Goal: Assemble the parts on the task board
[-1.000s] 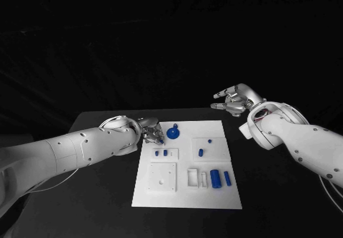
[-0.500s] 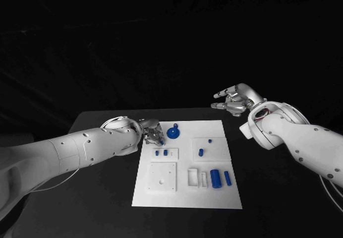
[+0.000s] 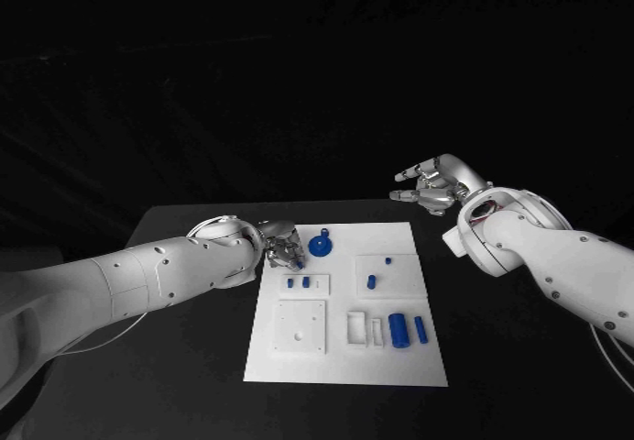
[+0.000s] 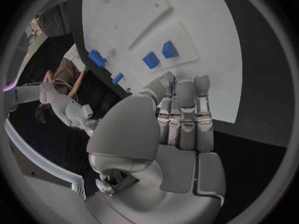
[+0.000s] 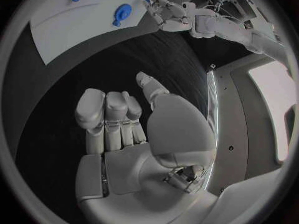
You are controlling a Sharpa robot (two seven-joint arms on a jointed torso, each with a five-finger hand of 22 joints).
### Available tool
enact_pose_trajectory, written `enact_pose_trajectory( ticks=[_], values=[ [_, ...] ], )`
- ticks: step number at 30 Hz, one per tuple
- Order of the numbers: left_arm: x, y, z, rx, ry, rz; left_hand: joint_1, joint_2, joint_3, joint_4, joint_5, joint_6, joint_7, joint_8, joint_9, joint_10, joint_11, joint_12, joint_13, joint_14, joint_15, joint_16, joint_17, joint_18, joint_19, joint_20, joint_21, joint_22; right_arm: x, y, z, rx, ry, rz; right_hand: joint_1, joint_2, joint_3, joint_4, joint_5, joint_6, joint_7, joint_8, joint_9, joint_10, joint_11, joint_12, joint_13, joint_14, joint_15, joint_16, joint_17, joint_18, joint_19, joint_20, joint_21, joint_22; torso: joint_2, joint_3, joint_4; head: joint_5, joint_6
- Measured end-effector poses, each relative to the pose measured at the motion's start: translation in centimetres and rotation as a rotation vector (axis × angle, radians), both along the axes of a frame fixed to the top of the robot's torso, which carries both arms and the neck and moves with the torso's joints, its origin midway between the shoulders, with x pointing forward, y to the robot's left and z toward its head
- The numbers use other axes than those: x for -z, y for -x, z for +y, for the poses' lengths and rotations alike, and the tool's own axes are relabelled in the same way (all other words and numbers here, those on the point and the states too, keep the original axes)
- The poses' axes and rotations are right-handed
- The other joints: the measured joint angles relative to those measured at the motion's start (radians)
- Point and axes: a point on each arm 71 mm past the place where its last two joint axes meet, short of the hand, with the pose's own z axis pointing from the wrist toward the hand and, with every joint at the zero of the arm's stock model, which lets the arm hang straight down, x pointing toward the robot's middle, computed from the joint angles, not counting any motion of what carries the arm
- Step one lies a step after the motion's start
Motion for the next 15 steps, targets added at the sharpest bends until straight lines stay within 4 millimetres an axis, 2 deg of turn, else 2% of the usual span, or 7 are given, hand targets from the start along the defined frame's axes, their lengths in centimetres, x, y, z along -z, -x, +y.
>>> enact_pose_trajectory(
  ticks=[15],
  values=[
    [-0.01,-0.2,-0.51,0.005,-0.002,-0.006,0.0,0.0,0.0,0.0,0.0,-0.001,-0.001,-0.001,-0.001,0.0,0.0,0.0,0.0,0.0,0.0,0.0,0.001,0.0,0.0,0.0,0.0,0.0,0.0,0.01,0.04,-0.001,0.0,0.0,0.0,0.0,0.0,0.0,0.0,0.0,0.0,0.0,0.0,0.0,0.0,0.0,0.0,0.0,0.0,0.0,0.0,0.0,0.0,0.0,0.0,0.0,0.0,0.0001,-0.0006,-0.001,0.003]
  ],
)
